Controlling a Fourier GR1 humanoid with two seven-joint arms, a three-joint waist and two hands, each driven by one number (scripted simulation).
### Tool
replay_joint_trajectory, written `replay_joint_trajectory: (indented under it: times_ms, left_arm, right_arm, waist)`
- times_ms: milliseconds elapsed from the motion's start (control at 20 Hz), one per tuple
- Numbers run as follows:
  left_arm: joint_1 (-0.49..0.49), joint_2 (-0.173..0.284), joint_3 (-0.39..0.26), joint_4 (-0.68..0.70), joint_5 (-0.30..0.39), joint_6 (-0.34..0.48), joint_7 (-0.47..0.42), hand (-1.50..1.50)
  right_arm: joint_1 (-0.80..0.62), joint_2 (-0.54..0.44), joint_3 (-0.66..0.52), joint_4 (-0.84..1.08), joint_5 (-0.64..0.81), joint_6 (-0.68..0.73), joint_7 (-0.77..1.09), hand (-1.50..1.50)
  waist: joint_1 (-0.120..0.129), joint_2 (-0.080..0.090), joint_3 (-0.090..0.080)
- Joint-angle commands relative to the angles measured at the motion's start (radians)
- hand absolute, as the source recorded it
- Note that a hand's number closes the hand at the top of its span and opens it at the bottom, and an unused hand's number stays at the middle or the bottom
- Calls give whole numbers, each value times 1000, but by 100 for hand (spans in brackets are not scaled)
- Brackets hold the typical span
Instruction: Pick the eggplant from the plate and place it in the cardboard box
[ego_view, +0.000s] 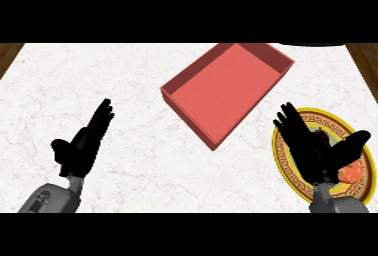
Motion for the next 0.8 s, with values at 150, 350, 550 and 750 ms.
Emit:
replay_joint_trajectory:
  times_ms: [150, 350, 550, 750]
  left_arm:
    - [21, 154, 106, 85, -120, 132, 22, 0]
    - [35, 194, 94, 95, -147, 139, 48, 0]
    - [53, 217, 114, 113, -176, 171, 67, 0]
    - [43, 221, 115, 90, -183, 168, 87, 0]
  right_arm:
    - [42, -107, -215, 74, -104, 141, -155, -150]
    - [43, -444, -118, 52, 305, 171, -201, -150]
    - [154, -243, -240, 311, 144, 227, -583, -150]
    - [141, -240, -311, 471, 81, 405, -842, -150]
  waist:
    - [-20, -20, 17]
    - [13, -13, 0]
    - [-10, -17, 19]
    - [-3, -19, 20]
